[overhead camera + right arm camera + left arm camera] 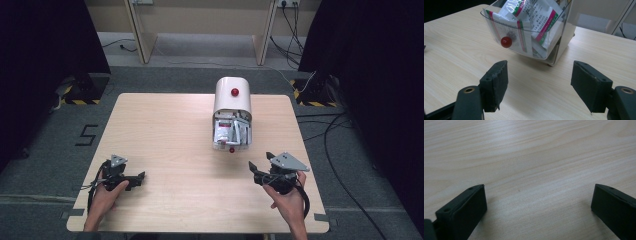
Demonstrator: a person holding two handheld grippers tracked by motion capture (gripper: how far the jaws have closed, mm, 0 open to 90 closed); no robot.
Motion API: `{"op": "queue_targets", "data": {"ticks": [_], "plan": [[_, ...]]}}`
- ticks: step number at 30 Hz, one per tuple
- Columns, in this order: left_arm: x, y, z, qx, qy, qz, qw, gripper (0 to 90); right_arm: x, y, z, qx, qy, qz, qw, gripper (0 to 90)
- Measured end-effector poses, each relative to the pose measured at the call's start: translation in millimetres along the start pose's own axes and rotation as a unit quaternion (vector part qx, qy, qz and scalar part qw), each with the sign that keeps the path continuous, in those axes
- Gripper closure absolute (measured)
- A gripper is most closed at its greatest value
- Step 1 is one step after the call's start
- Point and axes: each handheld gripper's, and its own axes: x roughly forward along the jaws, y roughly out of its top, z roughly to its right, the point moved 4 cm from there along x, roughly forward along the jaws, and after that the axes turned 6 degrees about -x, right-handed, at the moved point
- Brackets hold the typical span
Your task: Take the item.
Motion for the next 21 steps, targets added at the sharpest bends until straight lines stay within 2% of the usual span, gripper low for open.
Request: {"op": "queue_targets", "data": {"ticks": [15,21], "plan": [[0.0,0.0,0.0,0.000,0.000,0.000,1.0000,0.0,-2.0,12.6,0.2,0.001,-0.003,0.005,1.0000,32.4],[0.1,0.0,0.0,0.000,0.000,0.000,1.0000,0.0,-3.1,23.0,-1.6,-0.006,-0.003,0.011,0.9999,32.8]]}}
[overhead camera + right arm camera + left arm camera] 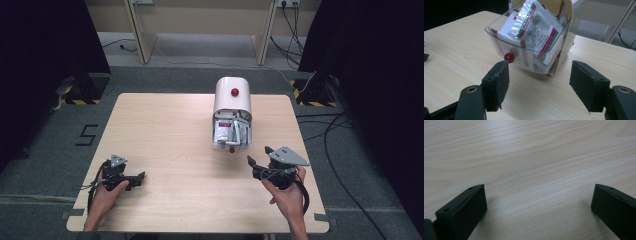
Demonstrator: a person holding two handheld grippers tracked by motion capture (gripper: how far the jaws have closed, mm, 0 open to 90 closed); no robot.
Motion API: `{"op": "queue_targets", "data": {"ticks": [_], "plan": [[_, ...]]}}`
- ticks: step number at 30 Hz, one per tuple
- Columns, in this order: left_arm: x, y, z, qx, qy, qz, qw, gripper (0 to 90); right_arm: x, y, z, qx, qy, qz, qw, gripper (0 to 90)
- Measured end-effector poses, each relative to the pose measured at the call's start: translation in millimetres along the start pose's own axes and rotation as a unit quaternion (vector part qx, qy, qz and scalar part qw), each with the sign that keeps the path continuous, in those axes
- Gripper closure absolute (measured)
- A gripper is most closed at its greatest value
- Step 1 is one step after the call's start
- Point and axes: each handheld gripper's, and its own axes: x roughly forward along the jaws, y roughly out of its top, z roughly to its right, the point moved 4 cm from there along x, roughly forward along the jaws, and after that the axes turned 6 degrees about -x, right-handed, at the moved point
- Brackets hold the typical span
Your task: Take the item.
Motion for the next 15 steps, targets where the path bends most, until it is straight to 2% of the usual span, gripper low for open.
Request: {"op": "queue_targets", "data": {"ticks": [15], "plan": [[0.0,0.0,0.0,0.000,0.000,0.000,1.0000,0.0,8.0,15.1,-7.2,-0.009,0.009,0.009,0.9999,33.3]]}}
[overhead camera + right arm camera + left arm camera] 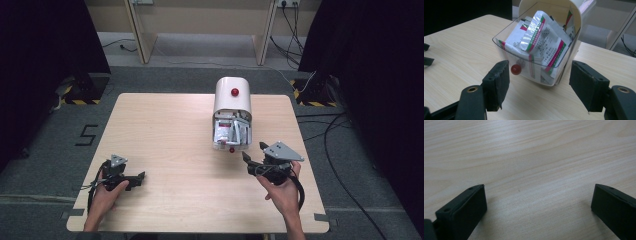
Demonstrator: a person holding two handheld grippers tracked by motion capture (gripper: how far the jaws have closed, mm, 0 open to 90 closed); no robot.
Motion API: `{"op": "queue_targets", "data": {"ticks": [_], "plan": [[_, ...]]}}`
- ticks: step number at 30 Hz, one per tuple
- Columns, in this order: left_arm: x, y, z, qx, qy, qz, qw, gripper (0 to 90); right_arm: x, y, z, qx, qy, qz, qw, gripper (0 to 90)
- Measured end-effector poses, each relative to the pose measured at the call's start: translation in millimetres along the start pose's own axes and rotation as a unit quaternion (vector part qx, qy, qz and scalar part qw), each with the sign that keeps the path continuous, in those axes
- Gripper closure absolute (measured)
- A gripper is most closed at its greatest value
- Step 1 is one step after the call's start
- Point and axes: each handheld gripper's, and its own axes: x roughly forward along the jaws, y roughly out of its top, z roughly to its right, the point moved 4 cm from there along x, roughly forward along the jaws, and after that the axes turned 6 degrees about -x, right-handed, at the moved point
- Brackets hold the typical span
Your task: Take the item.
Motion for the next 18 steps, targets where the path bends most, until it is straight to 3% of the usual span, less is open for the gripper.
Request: {"op": "queue_targets", "data": {"ticks": [11,18], "plan": [[0.0,0.0,0.0,0.000,0.000,0.000,1.0000,0.0,4.2,13.1,-3.6,-0.005,0.004,0.015,0.9999,34.3],[-0.1,0.0,-0.1,0.000,0.000,0.000,1.0000,0.0,17.0,21.7,-6.1,-0.012,0.004,0.020,0.9997,35.8]]}}
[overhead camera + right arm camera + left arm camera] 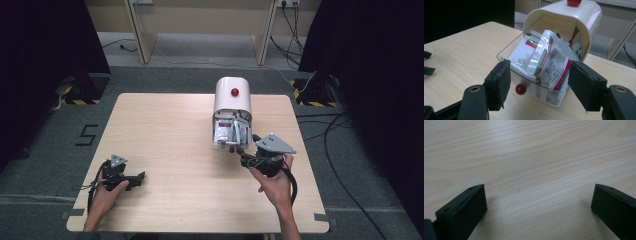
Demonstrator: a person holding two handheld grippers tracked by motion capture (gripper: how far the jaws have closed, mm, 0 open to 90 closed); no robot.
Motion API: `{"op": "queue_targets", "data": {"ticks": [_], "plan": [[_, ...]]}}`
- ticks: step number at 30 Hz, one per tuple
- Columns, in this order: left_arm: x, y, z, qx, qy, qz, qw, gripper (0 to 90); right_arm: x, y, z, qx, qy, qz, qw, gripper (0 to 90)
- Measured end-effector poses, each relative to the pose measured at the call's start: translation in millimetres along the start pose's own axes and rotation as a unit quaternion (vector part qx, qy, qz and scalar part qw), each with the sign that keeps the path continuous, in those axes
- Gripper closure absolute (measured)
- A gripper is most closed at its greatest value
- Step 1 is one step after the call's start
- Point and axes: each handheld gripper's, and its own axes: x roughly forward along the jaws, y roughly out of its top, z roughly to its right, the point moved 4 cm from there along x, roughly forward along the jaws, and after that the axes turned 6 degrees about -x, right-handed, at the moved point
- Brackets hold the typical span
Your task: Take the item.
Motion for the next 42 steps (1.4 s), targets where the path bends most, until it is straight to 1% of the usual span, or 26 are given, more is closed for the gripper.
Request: {"op": "queue_targets", "data": {"ticks": [6,14,18,22,26,27,29,30,31,32,34,40,41,42], "plan": [[0.0,0.0,0.0,0.000,0.000,0.000,1.0000,0.0,8.5,3.9,-1.2,-0.010,-0.001,-0.001,1.0000,37.0],[0.0,0.0,0.0,0.000,0.000,0.000,1.0000,0.0,18.4,7.6,0.1,-0.014,-0.002,0.000,0.9999,41.1],[0.0,0.0,0.0,0.000,0.000,0.000,1.0000,0.0,24.8,7.2,1.3,-0.018,-0.009,-0.003,0.9998,45.1],[0.1,0.0,0.1,0.000,0.000,0.000,1.0000,0.0,28.4,6.7,3.3,-0.017,-0.013,-0.005,0.9998,46.7],[0.1,0.0,0.1,0.000,0.000,0.001,1.0000,0.0,31.7,5.5,5.8,-0.021,-0.030,-0.006,0.9993,49.9],[0.1,0.0,0.1,-0.001,0.000,0.001,1.0000,0.0,32.1,4.7,7.6,-0.021,-0.035,-0.008,0.9991,51.9],[0.1,0.0,0.1,0.000,0.000,0.000,1.0000,0.0,32.0,4.4,8.4,-0.021,-0.038,-0.008,0.9990,53.1],[0.1,0.0,0.1,0.000,0.000,0.000,1.0000,0.0,30.9,3.3,11.0,-0.023,-0.046,-0.011,0.9986,55.8],[0.1,0.0,0.1,0.000,0.000,0.000,1.0000,0.0,30.9,3.3,11.0,-0.023,-0.046,-0.011,0.9986,55.8],[0.1,0.0,0.1,-0.001,0.000,0.000,1.0000,0.0,30.0,2.4,13.2,-0.022,-0.048,-0.011,0.9986,58.5],[0.1,0.0,0.1,0.000,0.000,0.000,1.0000,0.0,29.5,1.1,15.4,-0.022,-0.052,-0.015,0.9983,60.8],[0.1,0.0,0.1,0.000,0.000,0.000,1.0000,0.0,30.9,-2.4,18.3,-0.019,-0.049,-0.014,0.9985,65.9],[0.1,0.0,0.1,0.000,0.000,0.000,1.0000,0.0,31.6,-3.4,18.7,-0.018,-0.049,-0.015,0.9985,67.2],[0.1,0.0,0.1,-0.001,0.000,0.000,1.0000,0.0,33.1,-5.6,19.6,-0.016,-0.045,-0.014,0.9988,70.6]]}}
